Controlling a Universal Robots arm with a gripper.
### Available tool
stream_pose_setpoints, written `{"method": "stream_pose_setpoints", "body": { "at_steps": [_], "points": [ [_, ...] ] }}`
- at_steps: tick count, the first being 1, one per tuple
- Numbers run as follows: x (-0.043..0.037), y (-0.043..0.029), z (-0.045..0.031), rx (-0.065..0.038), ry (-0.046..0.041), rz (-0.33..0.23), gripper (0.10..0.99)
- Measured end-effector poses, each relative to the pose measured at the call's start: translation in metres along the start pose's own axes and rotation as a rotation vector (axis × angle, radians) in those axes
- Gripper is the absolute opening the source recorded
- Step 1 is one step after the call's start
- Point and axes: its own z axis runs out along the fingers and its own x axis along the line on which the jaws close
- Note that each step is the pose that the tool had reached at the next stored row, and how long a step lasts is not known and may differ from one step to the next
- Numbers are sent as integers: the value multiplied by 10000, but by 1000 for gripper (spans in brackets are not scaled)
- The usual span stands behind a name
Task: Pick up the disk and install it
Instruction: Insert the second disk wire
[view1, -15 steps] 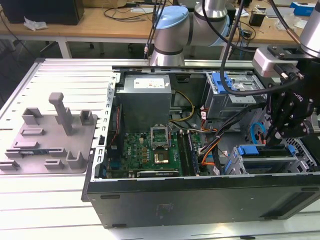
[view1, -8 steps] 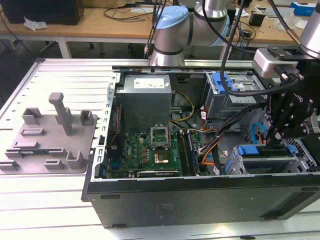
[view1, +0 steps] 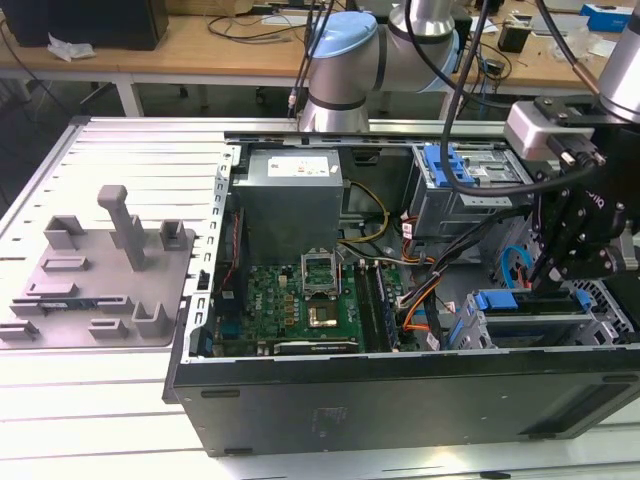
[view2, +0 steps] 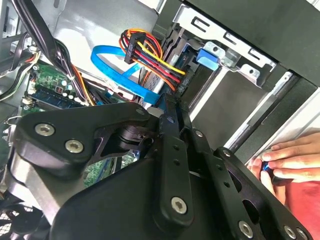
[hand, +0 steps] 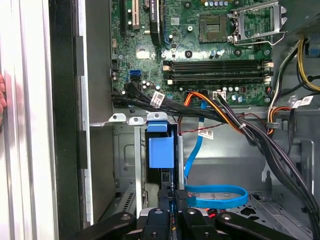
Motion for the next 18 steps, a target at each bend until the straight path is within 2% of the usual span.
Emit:
{"method": "stream_pose_setpoints", "body": {
  "at_steps": [18],
  "points": [
    [-5,1,78,0,2,0,161]
  ]
}}
